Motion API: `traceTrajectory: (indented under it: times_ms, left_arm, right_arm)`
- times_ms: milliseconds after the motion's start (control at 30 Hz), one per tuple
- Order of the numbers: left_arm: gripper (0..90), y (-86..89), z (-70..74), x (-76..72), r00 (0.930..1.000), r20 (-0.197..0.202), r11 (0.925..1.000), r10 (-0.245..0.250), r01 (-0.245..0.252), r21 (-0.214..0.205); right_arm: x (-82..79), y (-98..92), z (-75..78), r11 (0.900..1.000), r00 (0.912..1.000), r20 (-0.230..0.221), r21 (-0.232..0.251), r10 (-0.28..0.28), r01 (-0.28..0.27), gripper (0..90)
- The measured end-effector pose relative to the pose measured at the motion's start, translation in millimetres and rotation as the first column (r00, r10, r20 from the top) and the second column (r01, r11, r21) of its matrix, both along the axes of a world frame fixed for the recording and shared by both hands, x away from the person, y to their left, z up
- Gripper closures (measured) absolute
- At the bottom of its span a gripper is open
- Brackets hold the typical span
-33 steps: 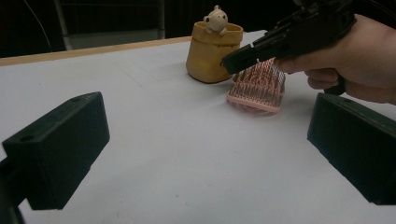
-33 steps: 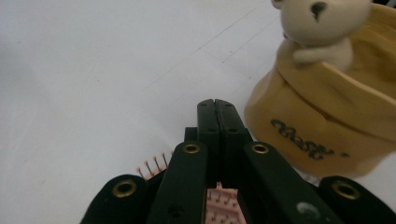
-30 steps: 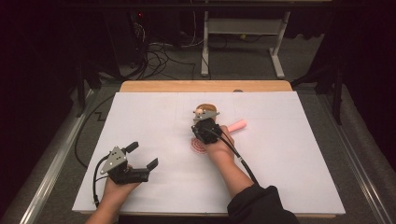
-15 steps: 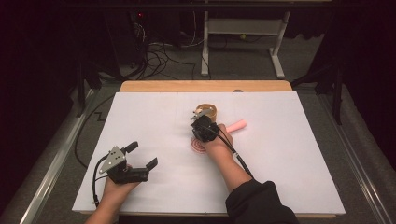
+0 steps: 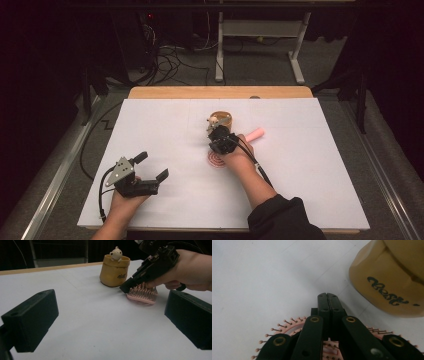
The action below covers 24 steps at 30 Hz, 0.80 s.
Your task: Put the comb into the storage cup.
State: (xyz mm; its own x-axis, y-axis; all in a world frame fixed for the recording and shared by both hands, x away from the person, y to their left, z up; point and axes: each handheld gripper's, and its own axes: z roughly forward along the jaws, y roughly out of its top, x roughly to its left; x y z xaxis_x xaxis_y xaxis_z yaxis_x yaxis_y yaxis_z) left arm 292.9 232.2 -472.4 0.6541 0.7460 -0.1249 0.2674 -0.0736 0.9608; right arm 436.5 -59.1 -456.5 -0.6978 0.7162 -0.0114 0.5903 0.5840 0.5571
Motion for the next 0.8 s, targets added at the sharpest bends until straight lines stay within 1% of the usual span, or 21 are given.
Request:
traceTrajectory:
  times_ms: [33, 67, 133, 233, 400, 467, 500, 533, 600, 700, 733, 767, 800]
  left_arm:
    - [0.0, -0.2, 0.0, 0.0, 1.0000, 0.000, 1.0000, 0.000, 0.000, 0.002]
    - [0.0, -0.2, 0.0, 0.0, 1.0000, 0.000, 1.0000, 0.000, 0.000, 0.002]
    - [0.0, -0.7, -0.4, 0.2, 1.0000, -0.003, 1.0000, -0.003, 0.003, 0.002]
    - [0.0, -1.5, -0.7, 0.6, 1.0000, -0.003, 1.0000, -0.003, 0.003, 0.003]
    - [0.0, -2.4, -0.7, 0.7, 1.0000, -0.003, 1.0000, -0.002, 0.002, 0.001]
    - [0.0, -2.6, -0.7, 0.6, 1.0000, -0.002, 1.0000, -0.003, 0.003, 0.002]
    - [0.0, -2.8, -0.8, 0.7, 1.0000, -0.003, 1.0000, 0.000, 0.000, 0.003]
    - [0.0, -2.8, -0.8, 0.7, 1.0000, -0.003, 1.0000, 0.000, 0.000, 0.003]
    - [0.0, -2.9, -0.8, 0.5, 1.0000, -0.003, 1.0000, -0.001, 0.001, 0.004]
    - [0.0, -3.4, -0.8, 0.2, 1.0000, -0.001, 1.0000, -0.002, 0.002, 0.006]
    - [0.0, -3.6, -0.9, 0.2, 1.0000, -0.002, 1.0000, -0.002, 0.002, 0.006]
    - [0.0, -3.7, -1.0, 0.2, 1.0000, -0.002, 1.0000, -0.002, 0.002, 0.005]
    - [0.0, -3.8, -1.1, 0.3, 1.0000, -0.003, 1.0000, -0.002, 0.002, 0.006]
  right_arm:
    - [-1.6, -2.4, 0.5, 0.9997, 0.9998, 0.005, -0.016, 0.019, -0.019, 90.0]
    - [-3.0, -3.4, 0.7, 0.9996, 0.9998, 0.005, -0.022, 0.021, -0.021, 90.0]
    - [-6.3, -6.7, 1.1, 0.9995, 0.9997, -0.007, -0.017, 0.025, -0.025, 90.0]
    - [-10.3, -14.3, 1.0, 0.9991, 0.9991, -0.009, -0.011, 0.042, -0.042, 90.0]
    - [-19.5, -23.8, 3.3, 0.9979, 0.9982, -0.019, -0.030, 0.057, -0.057, 90.0]
    - [-24.5, -29.0, 4.0, 0.9975, 0.9979, -0.025, -0.035, 0.060, -0.061, 90.0]
    - [-29.5, -34.9, 4.5, 0.9972, 0.9975, -0.029, -0.036, 0.064, -0.065, 90.0]
    - [-29.5, -34.9, 4.5, 0.9972, 0.9975, -0.029, -0.036, 0.064, -0.065, 90.0]
    - [-38.3, -44.2, 5.0, 0.9971, 0.9971, -0.036, -0.035, 0.067, -0.068, 90.0]
    - [-48.3, -53.6, 5.6, 0.9957, 0.9966, -0.024, -0.047, 0.079, -0.080, 90.0]
    - [-48.3, -53.6, 5.6, 0.9957, 0.9966, -0.024, -0.047, 0.079, -0.080, 90.0]
    - [-54.1, -61.2, 6.0, 0.9946, 0.9960, -0.016, -0.053, 0.088, -0.089, 90.0]
    - [-56.9, -65.2, 6.4, 0.9945, 0.9960, -0.017, -0.055, 0.088, -0.089, 90.0]
